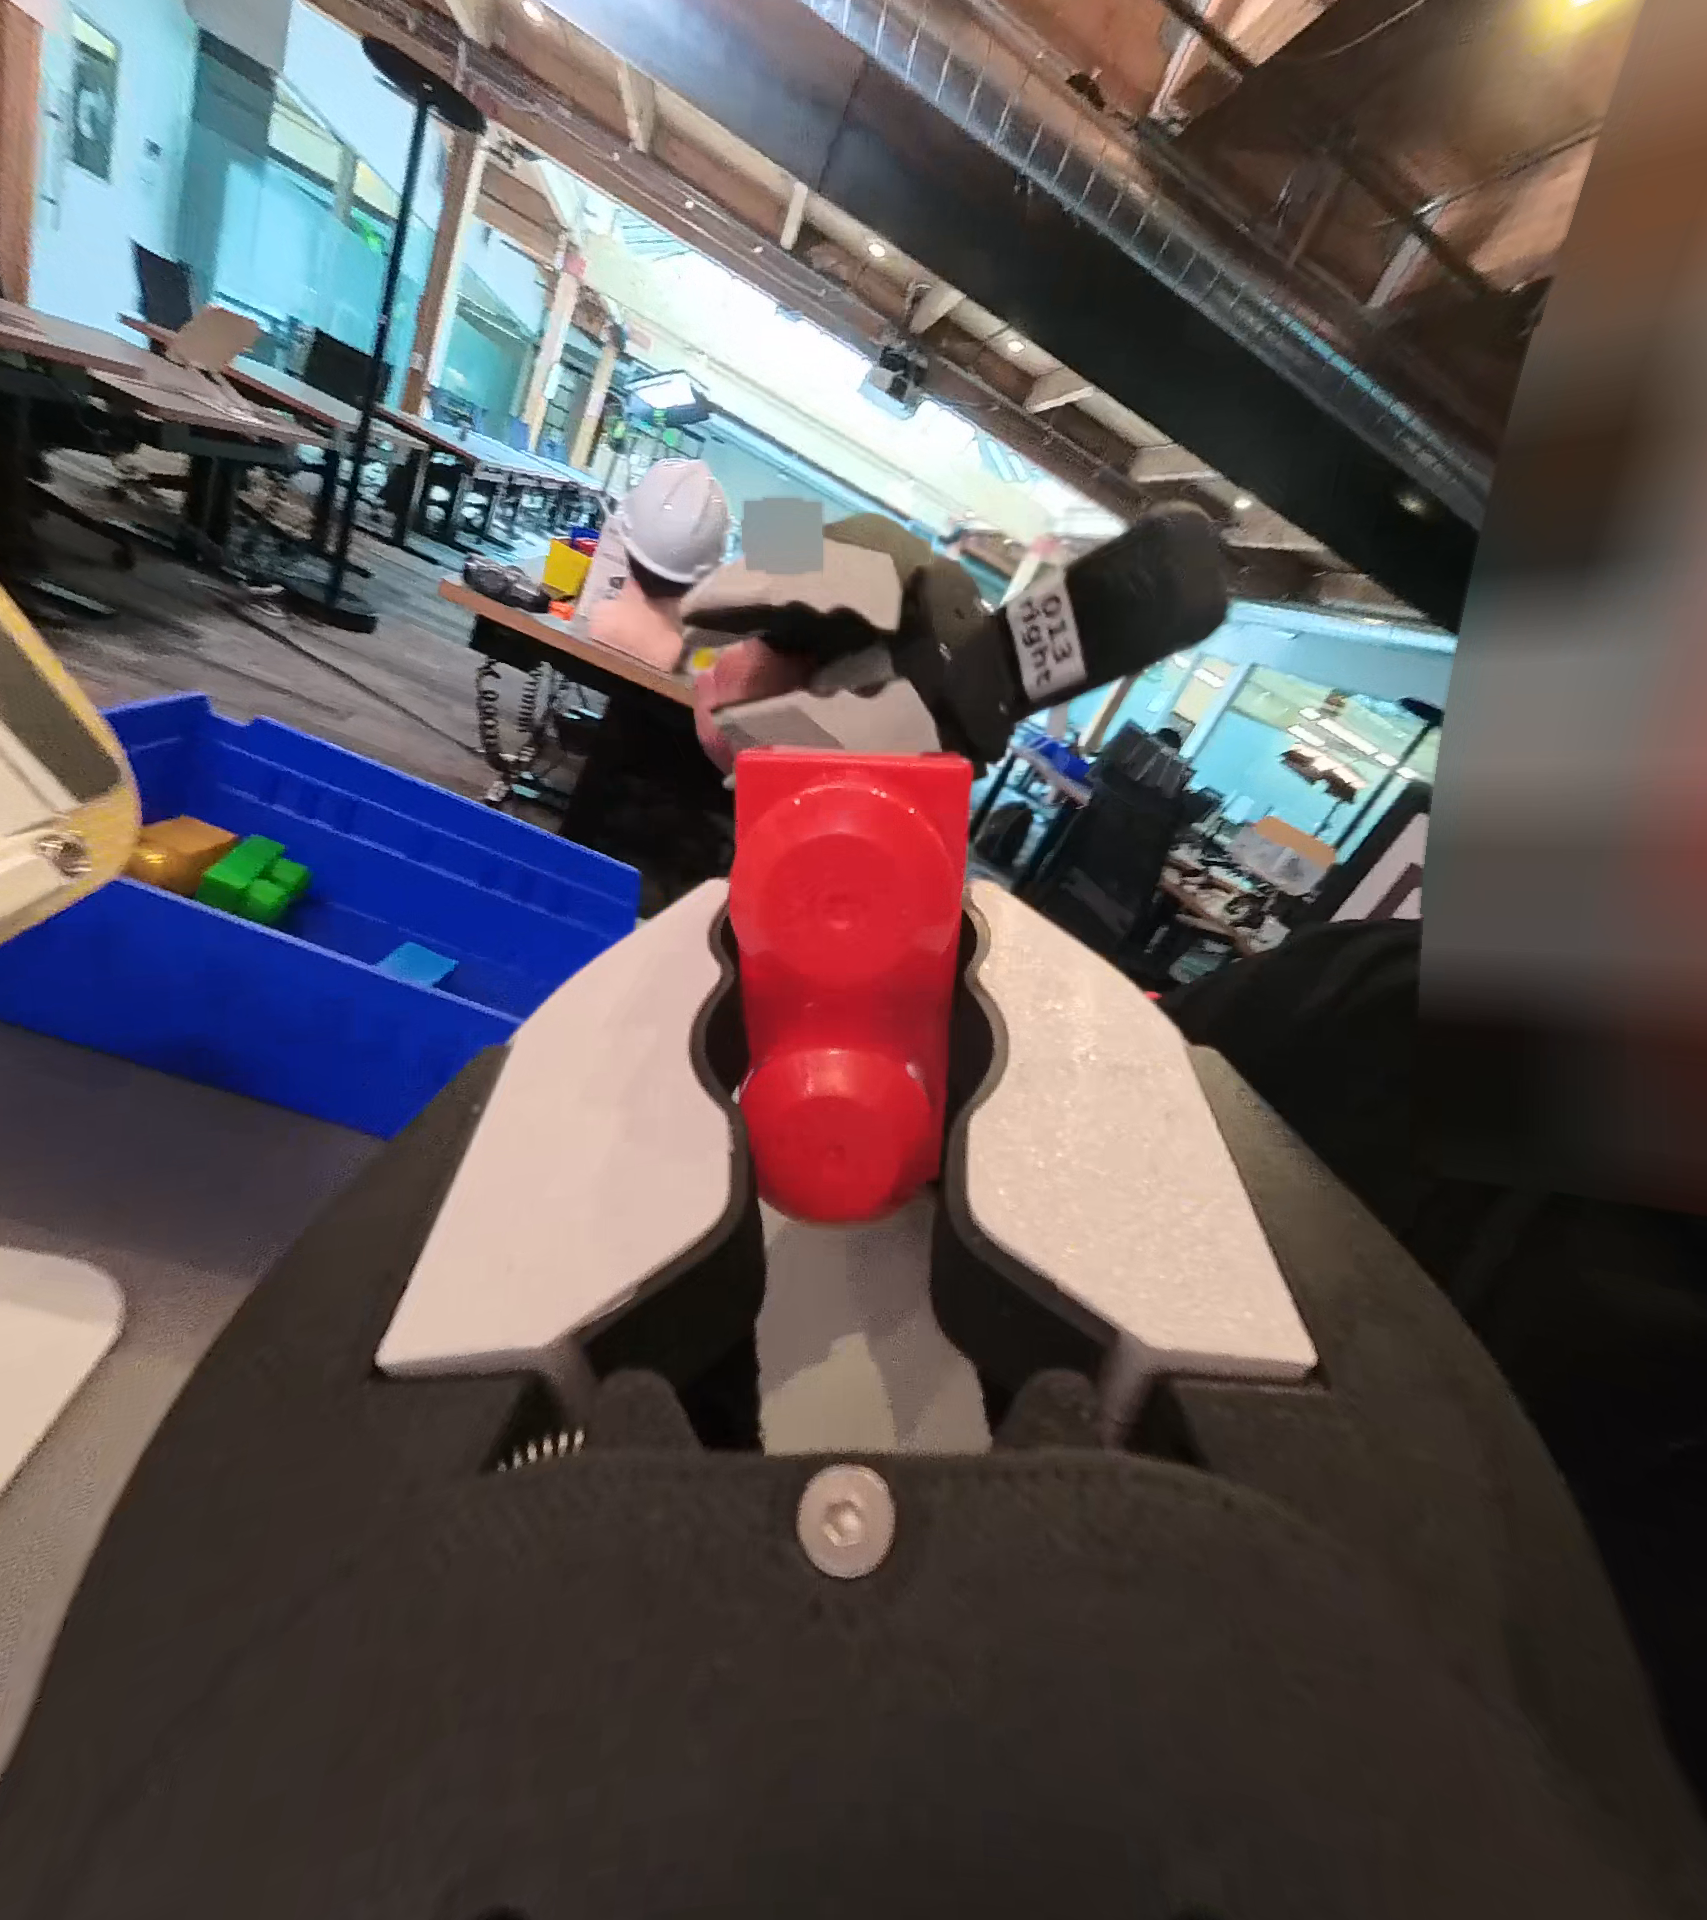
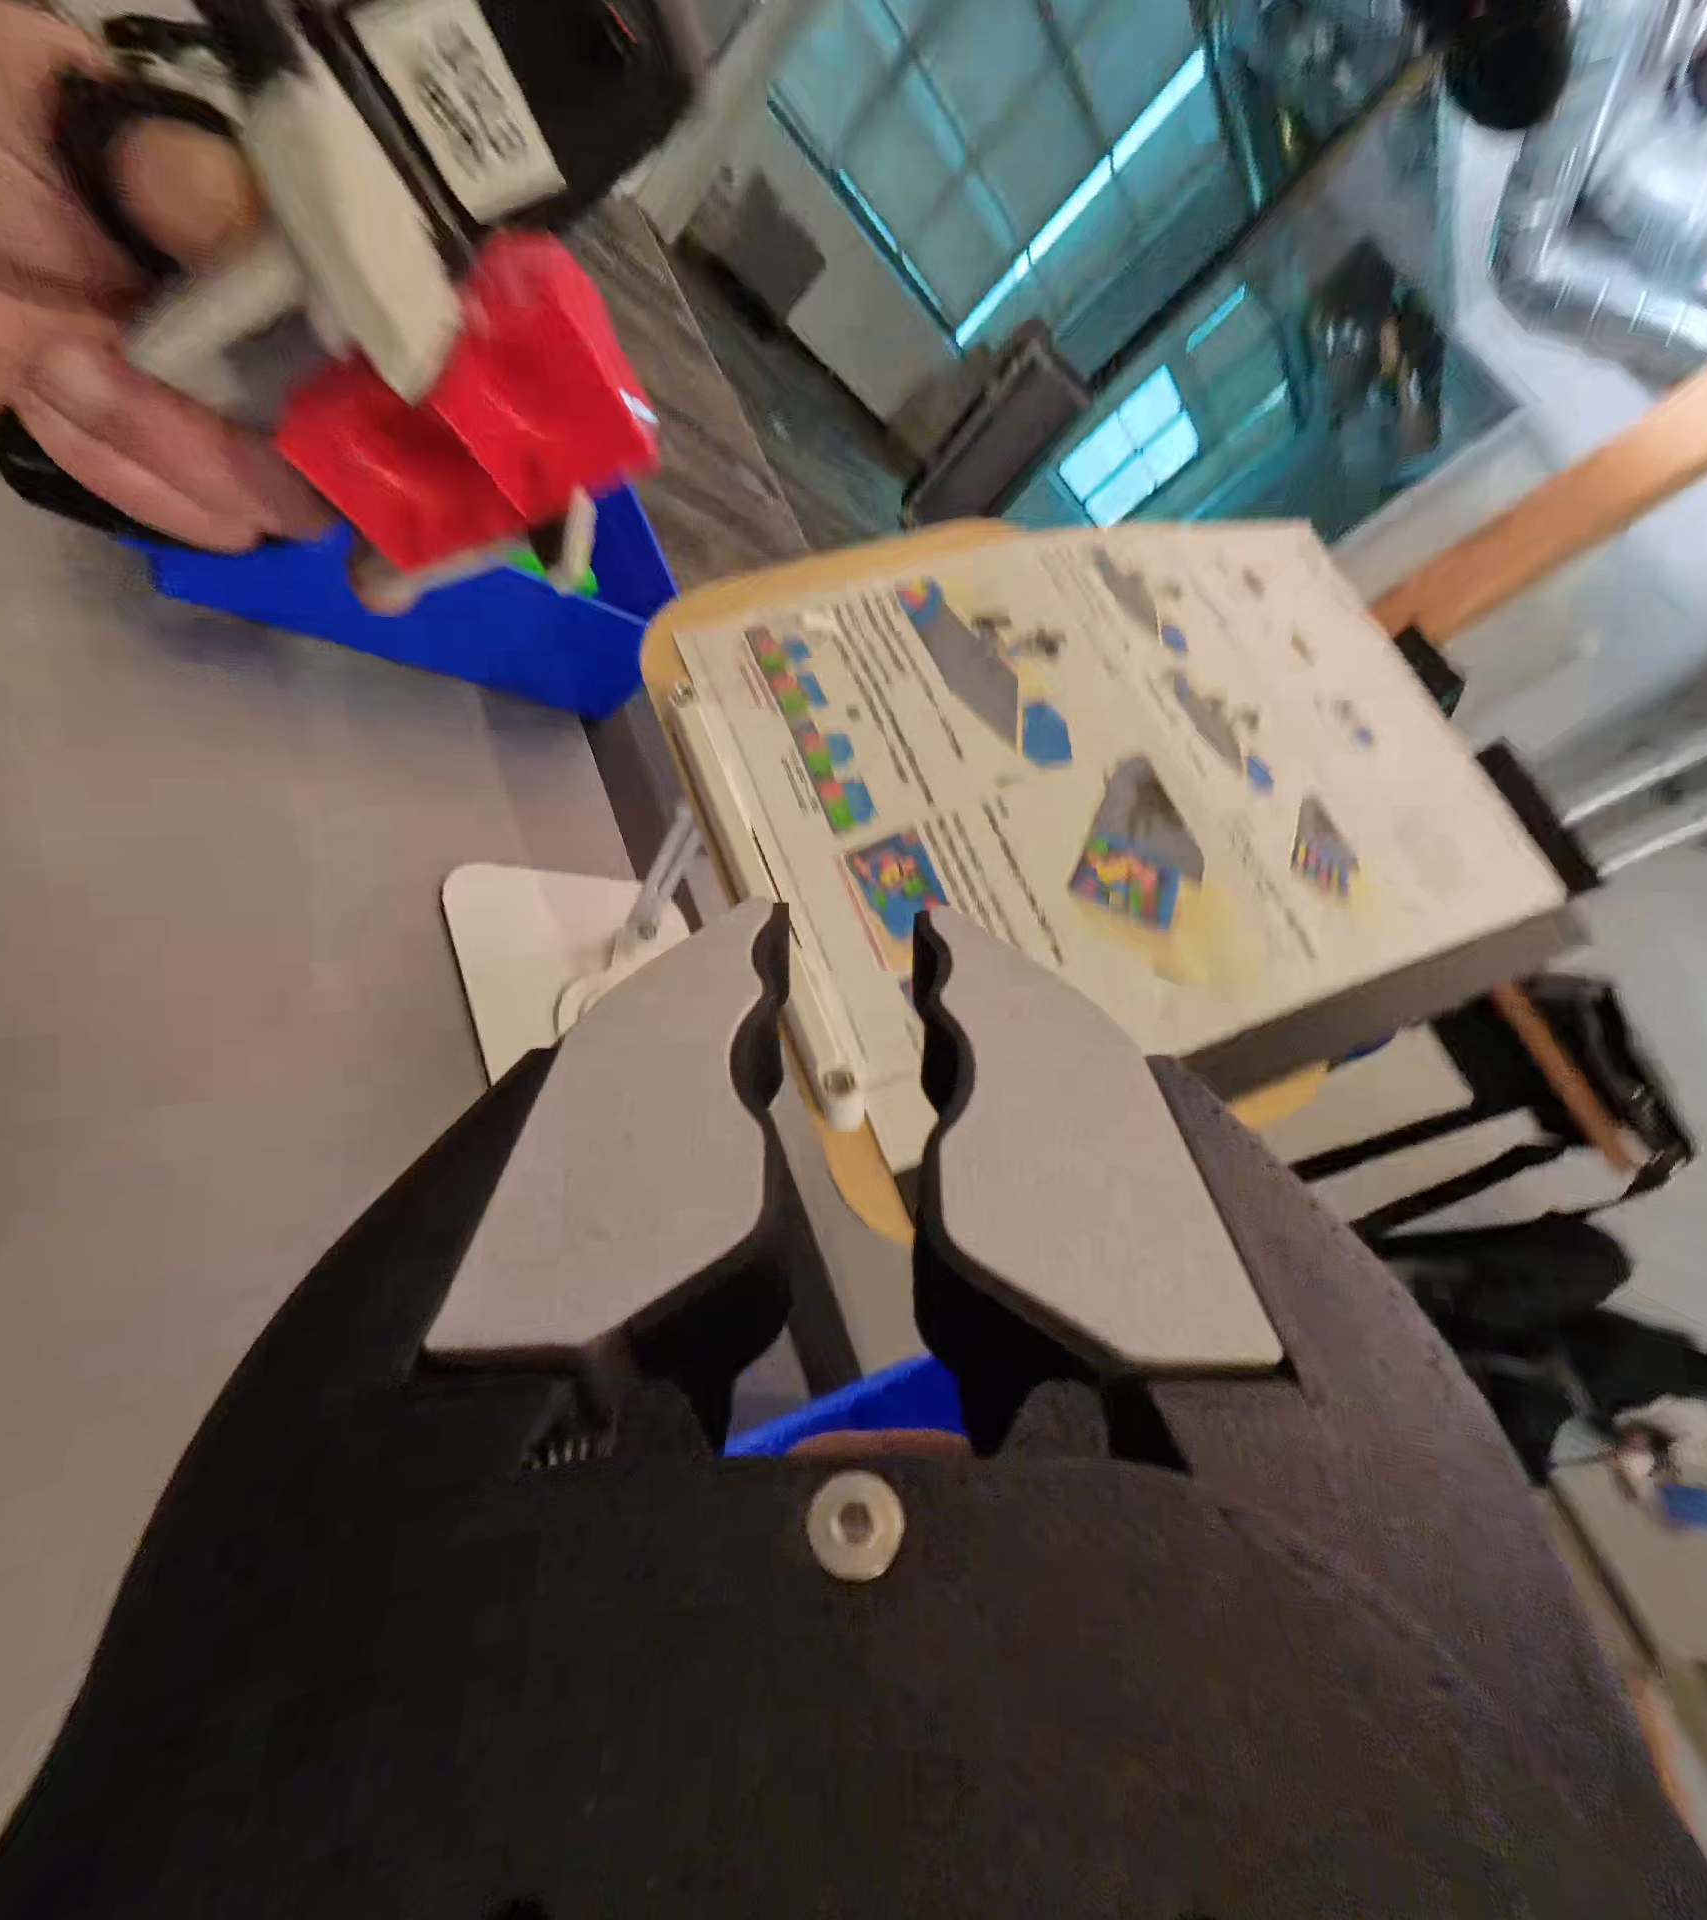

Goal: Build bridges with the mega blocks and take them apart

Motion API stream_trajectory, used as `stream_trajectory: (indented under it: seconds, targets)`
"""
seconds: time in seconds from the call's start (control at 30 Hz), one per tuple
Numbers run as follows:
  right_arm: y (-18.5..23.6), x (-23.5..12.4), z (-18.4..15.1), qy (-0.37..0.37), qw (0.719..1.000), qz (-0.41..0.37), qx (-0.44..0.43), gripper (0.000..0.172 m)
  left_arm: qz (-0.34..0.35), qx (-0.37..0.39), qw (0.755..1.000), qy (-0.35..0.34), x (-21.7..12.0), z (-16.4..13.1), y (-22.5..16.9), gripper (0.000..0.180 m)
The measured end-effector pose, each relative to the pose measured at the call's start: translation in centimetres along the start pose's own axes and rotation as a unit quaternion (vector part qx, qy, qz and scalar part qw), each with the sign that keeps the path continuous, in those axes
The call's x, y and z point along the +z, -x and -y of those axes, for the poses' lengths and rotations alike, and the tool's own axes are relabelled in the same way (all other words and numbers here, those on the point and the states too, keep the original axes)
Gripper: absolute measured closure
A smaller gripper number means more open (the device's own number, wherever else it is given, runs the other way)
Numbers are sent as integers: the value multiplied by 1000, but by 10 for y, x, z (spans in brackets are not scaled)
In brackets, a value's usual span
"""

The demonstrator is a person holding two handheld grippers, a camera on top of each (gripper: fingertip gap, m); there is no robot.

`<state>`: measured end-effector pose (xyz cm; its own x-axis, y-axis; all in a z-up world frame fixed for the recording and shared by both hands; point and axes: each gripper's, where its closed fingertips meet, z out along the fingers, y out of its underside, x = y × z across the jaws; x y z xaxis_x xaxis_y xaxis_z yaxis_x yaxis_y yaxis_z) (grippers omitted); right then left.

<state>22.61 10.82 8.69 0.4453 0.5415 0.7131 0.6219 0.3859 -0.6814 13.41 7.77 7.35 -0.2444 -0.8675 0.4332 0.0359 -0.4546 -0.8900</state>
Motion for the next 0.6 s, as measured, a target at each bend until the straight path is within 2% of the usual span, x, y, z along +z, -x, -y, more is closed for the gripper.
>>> stream_trajectory:
  seconds: [0.1, 0.23, 0.47, 0.6]
  targets:
    - [23, 7, 28, -35, 998, -4, -52, 148, -36, -31, 999, -1, 12, -8, -3, 144]
    - [41, 17, 41, -54, 994, -13, -99, 149, -61, -61, 996, 27, 32, -28, -4, 144]
    - [57, 25, 41, -58, 990, 0, -130, 156, -99, -92, 990, 43, 50, -45, -11, 144]
    - [65, 25, 37, -50, 989, 30, -138, 167, -113, -107, 987, 40, 53, -48, -11, 144]
